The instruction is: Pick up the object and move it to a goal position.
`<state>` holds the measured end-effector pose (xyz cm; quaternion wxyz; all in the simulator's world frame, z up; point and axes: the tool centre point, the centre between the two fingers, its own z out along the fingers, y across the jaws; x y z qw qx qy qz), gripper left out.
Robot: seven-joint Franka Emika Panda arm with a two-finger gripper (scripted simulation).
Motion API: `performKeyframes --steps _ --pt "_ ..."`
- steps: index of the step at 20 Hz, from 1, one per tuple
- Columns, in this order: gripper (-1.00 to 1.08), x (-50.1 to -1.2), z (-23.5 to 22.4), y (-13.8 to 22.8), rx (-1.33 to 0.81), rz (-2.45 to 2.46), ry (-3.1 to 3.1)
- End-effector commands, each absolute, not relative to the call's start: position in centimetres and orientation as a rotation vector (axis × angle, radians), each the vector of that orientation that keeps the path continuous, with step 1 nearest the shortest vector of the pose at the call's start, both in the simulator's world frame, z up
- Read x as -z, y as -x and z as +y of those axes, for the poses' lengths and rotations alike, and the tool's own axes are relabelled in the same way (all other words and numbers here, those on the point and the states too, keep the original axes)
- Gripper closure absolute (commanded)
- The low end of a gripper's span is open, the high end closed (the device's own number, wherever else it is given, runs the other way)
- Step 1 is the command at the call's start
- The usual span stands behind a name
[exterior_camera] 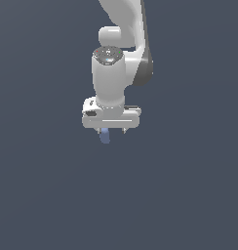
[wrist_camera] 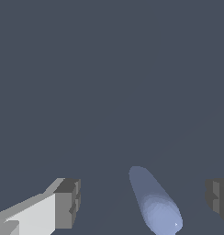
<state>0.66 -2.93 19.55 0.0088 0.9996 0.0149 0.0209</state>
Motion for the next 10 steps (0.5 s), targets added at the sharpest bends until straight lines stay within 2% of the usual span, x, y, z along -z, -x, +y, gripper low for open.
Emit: performKeyframes --steps 1,10 --pt "-0.92 -19.49 -2.93 -0.61 -0.064 0.056 -3.123" --pt "-0.92 -18.95 -3.52 0.08 -0.056 0.183 -3.118"
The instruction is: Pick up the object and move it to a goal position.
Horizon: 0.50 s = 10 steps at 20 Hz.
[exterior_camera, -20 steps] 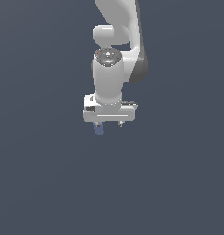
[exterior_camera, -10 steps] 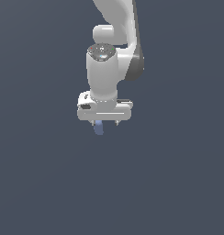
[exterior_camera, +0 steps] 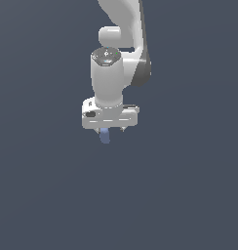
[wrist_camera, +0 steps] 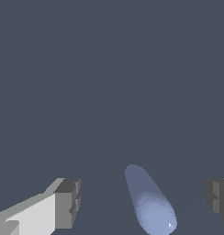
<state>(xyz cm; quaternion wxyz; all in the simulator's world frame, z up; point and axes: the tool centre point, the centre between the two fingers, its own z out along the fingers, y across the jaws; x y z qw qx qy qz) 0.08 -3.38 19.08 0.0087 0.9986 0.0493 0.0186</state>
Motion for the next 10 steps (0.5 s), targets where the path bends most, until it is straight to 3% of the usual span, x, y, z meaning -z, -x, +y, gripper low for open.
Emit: performKeyframes --steps 1,10 --pt "-0.92 -18.8 -3.6 0.2 -0.055 0.205 -3.117" --pt "-0.92 -17.6 -4.8 1.8 -0.037 0.486 -3.088"
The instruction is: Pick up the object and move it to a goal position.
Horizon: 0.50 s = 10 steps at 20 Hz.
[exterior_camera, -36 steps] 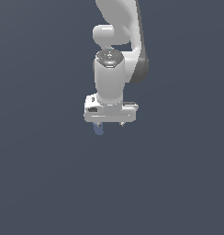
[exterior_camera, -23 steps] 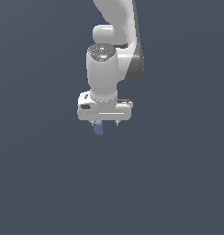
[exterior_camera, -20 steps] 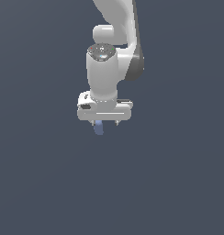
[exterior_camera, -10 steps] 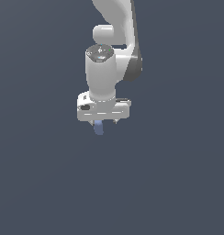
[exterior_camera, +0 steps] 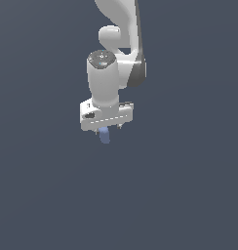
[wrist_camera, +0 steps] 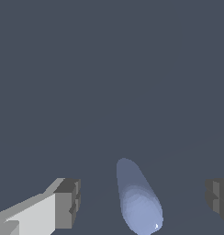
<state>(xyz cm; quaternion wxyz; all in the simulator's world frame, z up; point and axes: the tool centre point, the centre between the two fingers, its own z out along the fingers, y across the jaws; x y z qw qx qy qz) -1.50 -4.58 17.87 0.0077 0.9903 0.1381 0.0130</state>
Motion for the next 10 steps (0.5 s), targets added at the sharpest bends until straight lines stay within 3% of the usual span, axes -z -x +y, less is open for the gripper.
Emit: performKeyframes --steps 1,10 --pt "-0.92 -17.5 -4.9 2.0 -0.035 0.522 -3.083" --pt "-0.92 -16.2 -6.2 4.0 -0.018 0.842 -3.017"
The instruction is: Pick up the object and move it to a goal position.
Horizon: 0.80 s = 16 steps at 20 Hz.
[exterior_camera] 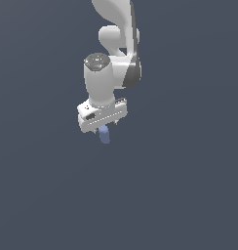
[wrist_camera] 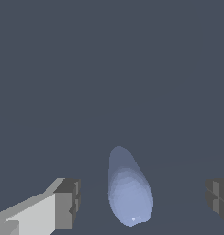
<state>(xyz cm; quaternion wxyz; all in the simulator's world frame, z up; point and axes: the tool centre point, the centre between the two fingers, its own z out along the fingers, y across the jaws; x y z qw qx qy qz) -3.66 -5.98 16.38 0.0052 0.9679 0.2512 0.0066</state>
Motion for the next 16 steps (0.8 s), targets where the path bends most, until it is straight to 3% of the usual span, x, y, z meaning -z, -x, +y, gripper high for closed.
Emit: performKeyframes --steps 1,16 --pt "-0.92 -16.0 -6.3 4.2 -0.016 0.877 -3.008" --pt "-0.92 -14.7 -7.5 6.4 -0.001 1.210 -2.898"
